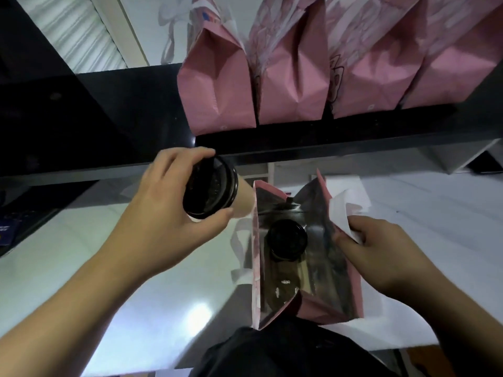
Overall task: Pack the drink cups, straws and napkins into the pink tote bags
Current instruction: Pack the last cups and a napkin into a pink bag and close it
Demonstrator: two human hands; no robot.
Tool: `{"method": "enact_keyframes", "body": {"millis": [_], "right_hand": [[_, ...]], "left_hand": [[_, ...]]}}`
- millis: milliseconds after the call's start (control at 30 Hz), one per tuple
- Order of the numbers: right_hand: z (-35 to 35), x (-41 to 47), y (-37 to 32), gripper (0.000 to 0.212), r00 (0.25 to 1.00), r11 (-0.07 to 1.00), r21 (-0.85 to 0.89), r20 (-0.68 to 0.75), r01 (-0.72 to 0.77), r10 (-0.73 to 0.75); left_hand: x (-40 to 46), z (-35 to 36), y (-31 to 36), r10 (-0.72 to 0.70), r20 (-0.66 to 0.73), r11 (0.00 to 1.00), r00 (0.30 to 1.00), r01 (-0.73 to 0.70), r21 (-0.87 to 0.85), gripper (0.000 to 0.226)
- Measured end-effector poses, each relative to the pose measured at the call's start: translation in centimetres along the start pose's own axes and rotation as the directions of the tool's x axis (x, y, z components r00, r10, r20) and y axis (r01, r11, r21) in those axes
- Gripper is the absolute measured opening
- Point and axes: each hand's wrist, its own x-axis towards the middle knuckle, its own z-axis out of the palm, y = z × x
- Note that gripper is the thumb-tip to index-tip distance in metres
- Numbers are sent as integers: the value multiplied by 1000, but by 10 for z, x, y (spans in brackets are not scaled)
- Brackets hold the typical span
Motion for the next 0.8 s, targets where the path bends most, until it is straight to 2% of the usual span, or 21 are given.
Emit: {"method": "enact_keyframes", "body": {"millis": [67, 133, 233, 300, 433, 533, 633, 800], "right_hand": [[-2, -1, -2, 45, 1000, 1000, -10, 7, 13, -13], [-4, -1, -2, 44, 1000, 1000, -10, 4, 29, -29], [-7, -3, 3, 43, 999, 999, 10, -10, 34, -34], [-8, -4, 6, 40, 999, 999, 16, -22, 44, -44], [-8, -6, 8, 36, 997, 998, 13, -34, 66, -66], [-7, -6, 11, 34, 998, 998, 23, -36, 60, -59], [-6, -8, 11, 34, 998, 997, 44, -43, 57, -55], [-6, -11, 10, 37, 998, 997, 51, -45, 53, -51]], "left_hand": [[1, -5, 29, 105, 65, 993, 992, -101, -55, 80], [4, 1, 50, 196, 191, 980, 962, -183, -82, 78], [7, 28, 70, 249, 387, 964, 888, -267, -7, 80], [6, 50, 75, 274, 468, 937, 840, -342, 66, 80], [9, 89, 77, 229, 623, 920, 748, -375, 112, 78], [14, 114, 80, 206, 697, 888, 686, -431, 162, 79], [14, 130, 84, 214, 747, 881, 629, -454, 130, 74], [13, 142, 73, 174, 789, 897, 589, -426, 121, 84]]}}
